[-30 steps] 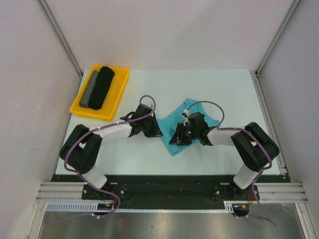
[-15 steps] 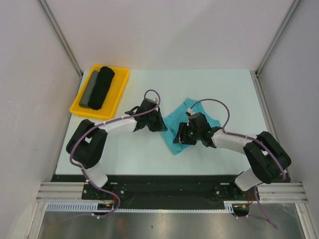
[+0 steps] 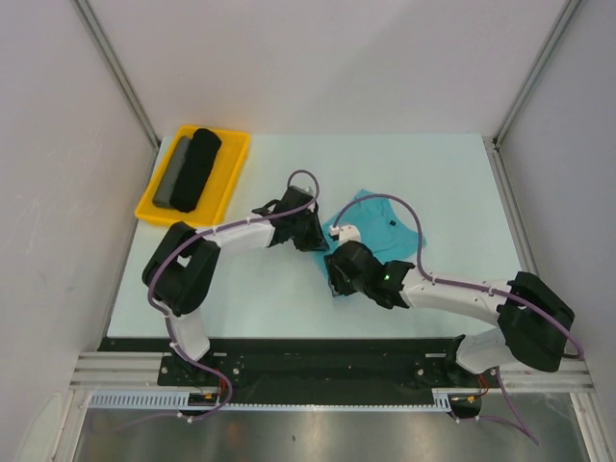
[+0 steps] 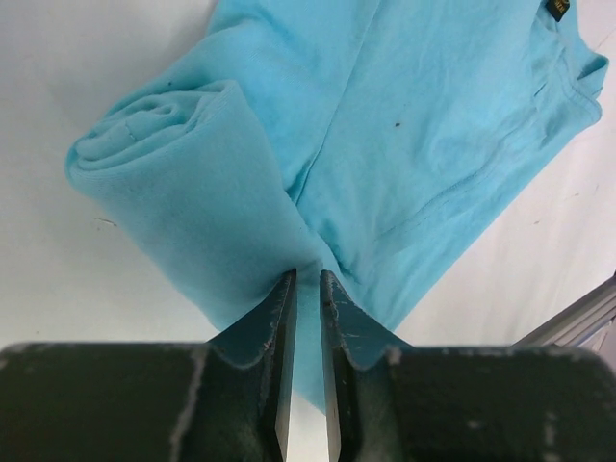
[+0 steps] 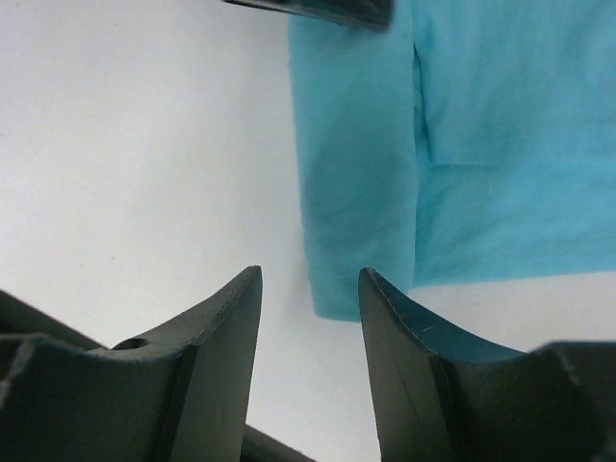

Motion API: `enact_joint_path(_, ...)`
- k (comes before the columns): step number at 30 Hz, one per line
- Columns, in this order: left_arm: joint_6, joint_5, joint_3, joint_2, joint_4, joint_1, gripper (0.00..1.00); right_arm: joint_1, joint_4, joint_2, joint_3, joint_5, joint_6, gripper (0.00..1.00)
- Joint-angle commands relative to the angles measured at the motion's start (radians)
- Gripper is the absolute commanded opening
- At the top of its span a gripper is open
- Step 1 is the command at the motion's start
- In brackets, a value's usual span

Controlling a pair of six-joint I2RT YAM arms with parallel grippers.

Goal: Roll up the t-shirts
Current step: Roll the T-shirt to the center of the board.

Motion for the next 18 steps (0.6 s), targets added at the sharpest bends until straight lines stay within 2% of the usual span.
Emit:
enact_joint_path(1, 0.013, -0.010, 0.058, 0.016, -0.007, -0.006, 0.20, 0.087, -0.072, 0.079, 0.108, 0.282, -0.103, 0.52)
enact_joint_path(4, 0.016, -0.008, 0.070, 0.024, -0.012, -0.007, 0.20, 0.131, -0.100, 0.160, 0.157, 0.357, -0.128, 0.59)
enact_joint_path(13, 0.021, -0.008, 0.099, 0.049, -0.026, -0.007, 0.22, 0.157, -0.158, 0.299, 0.194, 0.446, -0.128, 0.61)
enact_joint_path(15, 0.022, -0.005, 0.105, 0.046, -0.029, -0.007, 0.24, 0.156, -0.168, 0.305, 0.192, 0.456, -0.112, 0.61)
enact_joint_path(18, 0.031, -0.005, 0.127, 0.032, -0.047, -0.003, 0.32, 0.147, -0.169, 0.308, 0.192, 0.446, -0.106, 0.53)
